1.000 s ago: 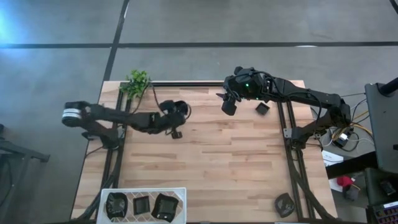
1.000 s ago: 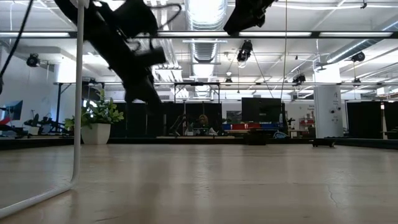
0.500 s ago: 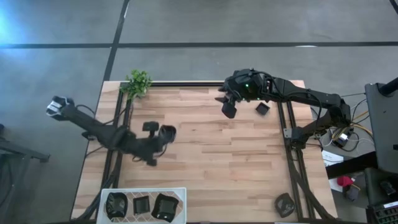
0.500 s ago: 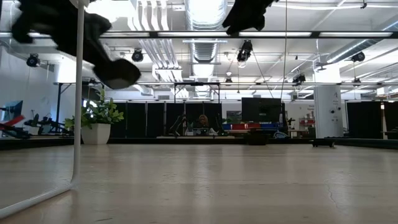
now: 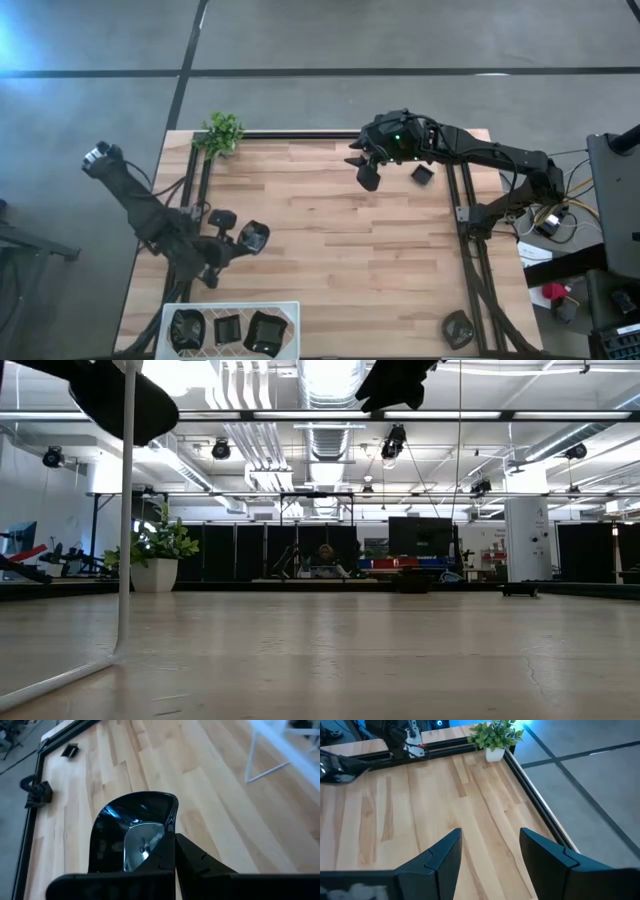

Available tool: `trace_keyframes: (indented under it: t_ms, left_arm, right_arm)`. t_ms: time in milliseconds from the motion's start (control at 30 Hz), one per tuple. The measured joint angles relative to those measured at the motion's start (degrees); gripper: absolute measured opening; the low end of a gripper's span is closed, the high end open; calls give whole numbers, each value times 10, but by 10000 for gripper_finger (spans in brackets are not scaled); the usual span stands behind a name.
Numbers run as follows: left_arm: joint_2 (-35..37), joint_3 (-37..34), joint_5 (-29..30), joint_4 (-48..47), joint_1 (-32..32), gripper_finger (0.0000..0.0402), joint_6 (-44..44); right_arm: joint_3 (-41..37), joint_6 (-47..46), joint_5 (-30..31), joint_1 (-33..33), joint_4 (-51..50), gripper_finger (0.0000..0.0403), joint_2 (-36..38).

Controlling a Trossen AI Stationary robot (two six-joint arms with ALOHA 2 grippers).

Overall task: Pick & Place Mini shaped plates
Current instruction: Stack the black leaf shaped plate on top of the other black leaf shaped plates on the shelf

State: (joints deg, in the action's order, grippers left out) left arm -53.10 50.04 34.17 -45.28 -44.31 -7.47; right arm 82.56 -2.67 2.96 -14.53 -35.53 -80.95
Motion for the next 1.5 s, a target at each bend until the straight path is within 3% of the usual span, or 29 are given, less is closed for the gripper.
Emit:
trace_keyframes:
  t_ms: [267,533,633,967,1100,1367,1500]
  left_arm:
    - [-2,39,-25,-25,-37,0,-29]
    - [-2,69,-103,-31,-96,0,-46]
    - [-1,85,-139,-55,-122,0,6]
    - [36,89,-156,-87,-166,0,221]
    - [51,89,-95,-86,-164,0,237]
    - [24,88,122,-83,-159,0,228]
    - [-2,88,171,-78,-154,0,244]
  right_arm:
    - [-1,-3,0,0,1,194,0]
    - [-1,-4,0,0,1,194,0]
    - [-1,-4,0,0,2,194,0]
    - [-1,-4,-1,0,10,194,0]
    - [-1,-3,-31,1,33,194,-1]
    - [-1,-16,-66,30,157,193,-36]
    - [-2,4,-67,41,186,194,-56]
